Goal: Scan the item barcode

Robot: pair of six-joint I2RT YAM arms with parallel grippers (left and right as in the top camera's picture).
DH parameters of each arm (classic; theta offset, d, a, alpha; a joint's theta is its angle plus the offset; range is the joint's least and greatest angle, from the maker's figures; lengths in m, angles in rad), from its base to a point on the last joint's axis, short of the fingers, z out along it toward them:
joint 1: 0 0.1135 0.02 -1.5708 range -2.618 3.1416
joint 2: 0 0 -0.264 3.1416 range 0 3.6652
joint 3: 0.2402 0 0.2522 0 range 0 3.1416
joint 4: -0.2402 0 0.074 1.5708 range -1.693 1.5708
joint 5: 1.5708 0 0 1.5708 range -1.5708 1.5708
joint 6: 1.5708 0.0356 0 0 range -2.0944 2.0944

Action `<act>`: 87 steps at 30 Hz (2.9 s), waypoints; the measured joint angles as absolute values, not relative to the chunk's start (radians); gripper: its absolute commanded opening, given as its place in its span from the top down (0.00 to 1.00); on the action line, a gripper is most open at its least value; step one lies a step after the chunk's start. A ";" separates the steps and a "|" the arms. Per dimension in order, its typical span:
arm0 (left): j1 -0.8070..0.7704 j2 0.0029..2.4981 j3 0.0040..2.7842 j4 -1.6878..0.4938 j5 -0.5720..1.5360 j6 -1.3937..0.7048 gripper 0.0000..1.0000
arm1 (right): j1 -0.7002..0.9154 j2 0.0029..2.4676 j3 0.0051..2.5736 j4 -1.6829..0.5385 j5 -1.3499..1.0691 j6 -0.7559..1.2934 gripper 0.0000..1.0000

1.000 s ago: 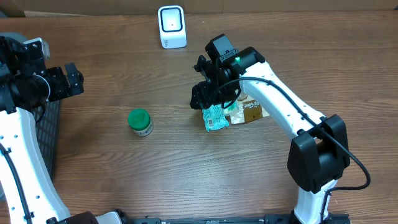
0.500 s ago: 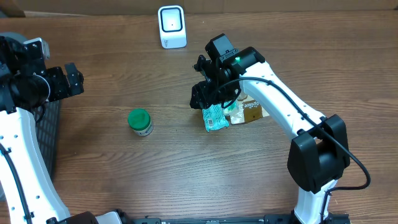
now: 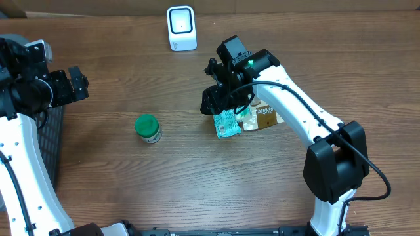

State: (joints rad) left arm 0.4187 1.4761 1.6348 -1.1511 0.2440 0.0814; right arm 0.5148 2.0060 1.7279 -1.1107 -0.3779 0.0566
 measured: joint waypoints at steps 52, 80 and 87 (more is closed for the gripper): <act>0.419 1.476 1.635 -1.151 0.244 0.081 0.01 | 0.640 2.118 1.725 -0.805 -0.347 0.244 0.34; 0.419 1.476 1.635 -1.151 0.244 0.081 0.00 | 0.694 2.122 1.724 -0.813 -0.280 0.258 0.34; 0.419 1.476 1.635 -1.151 0.244 0.082 0.01 | 0.694 2.122 1.724 -0.813 -0.281 0.258 0.34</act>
